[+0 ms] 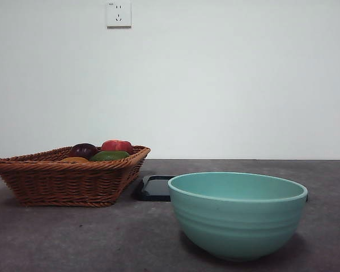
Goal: Pick up the wifruite, put it on the bowl, pick up the plate, put it on desk
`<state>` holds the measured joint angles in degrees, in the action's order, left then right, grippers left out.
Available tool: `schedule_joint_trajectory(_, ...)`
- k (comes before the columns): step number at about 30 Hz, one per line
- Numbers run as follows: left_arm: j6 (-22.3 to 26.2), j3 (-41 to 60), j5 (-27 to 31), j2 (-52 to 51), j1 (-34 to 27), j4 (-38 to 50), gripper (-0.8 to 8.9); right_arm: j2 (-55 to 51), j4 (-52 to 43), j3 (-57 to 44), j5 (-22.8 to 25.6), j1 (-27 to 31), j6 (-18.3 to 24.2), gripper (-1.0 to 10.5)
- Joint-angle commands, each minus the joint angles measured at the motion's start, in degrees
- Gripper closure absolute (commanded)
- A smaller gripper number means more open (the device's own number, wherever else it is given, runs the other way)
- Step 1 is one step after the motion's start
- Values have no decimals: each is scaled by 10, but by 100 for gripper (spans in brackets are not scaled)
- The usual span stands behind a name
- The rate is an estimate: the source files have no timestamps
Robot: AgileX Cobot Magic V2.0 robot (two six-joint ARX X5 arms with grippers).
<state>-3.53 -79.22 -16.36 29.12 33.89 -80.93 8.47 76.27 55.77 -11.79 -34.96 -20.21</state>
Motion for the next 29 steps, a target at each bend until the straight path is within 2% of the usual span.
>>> schedule_joint_trajectory(1,1,-8,0,1,3,-14,795,0,-2,6,2,-5,-4,930)
schedule_joint_trajectory(12,1,-8,0,1,-9,-12,795,0,-2,6,2,-5,-4,930)
schedule_joint_trajectory(15,1,-7,0,1,-54,-14,795,0,-2,6,2,-5,-4,930)
schedule_joint_trajectory(21,5,14,0,0,-181,7,795,0,-2,6,2,-5,-4,930)
schedule_joint_trajectory(24,27,80,1,-13,-236,106,795,0,-2,6,2,-5,-4,930)
schedule_joint_trajectory(29,24,289,0,-66,-301,376,795,0,-2,6,2,-5,-4,930)
